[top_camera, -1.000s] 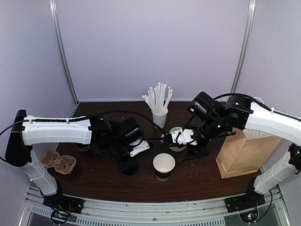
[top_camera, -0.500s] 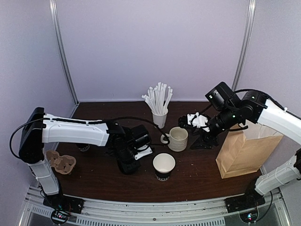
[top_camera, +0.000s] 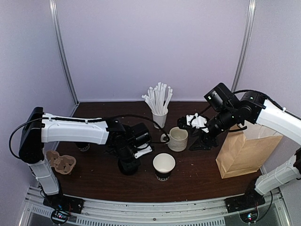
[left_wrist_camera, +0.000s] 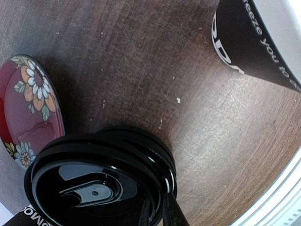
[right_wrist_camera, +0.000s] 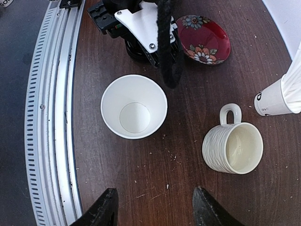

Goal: Pack the takeout coffee

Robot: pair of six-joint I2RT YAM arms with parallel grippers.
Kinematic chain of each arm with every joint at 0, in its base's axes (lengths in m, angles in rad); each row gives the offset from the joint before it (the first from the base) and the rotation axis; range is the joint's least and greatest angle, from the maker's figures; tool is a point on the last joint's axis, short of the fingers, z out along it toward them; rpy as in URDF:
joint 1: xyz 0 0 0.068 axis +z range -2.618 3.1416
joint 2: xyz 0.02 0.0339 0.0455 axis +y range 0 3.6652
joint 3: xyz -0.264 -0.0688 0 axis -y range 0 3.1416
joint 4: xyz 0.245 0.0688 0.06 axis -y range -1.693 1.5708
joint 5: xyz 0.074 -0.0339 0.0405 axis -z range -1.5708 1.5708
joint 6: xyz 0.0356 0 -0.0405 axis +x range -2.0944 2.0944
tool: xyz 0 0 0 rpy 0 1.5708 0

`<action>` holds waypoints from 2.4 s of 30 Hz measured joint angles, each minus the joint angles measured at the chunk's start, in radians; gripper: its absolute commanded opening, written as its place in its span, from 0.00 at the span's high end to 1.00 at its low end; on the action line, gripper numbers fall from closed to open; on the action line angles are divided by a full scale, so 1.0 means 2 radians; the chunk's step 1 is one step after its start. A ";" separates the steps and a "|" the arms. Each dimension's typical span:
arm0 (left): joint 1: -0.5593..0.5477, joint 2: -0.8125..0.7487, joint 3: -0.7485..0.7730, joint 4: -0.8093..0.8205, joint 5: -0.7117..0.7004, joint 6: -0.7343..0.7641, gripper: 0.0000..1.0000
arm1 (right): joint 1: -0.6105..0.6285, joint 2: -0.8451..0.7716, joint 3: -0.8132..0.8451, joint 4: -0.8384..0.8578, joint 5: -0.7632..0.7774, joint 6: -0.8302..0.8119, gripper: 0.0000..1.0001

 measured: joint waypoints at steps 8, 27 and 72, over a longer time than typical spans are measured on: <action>0.000 -0.028 0.023 -0.033 0.035 -0.016 0.97 | 0.000 0.001 0.000 0.000 -0.009 0.002 0.42; 0.022 -0.175 0.060 0.008 0.110 -0.044 0.94 | -0.013 0.055 0.094 0.007 -0.078 0.096 0.14; 0.022 -0.264 0.052 0.306 0.200 -0.021 0.88 | -0.031 0.178 0.089 0.737 -0.434 0.868 0.06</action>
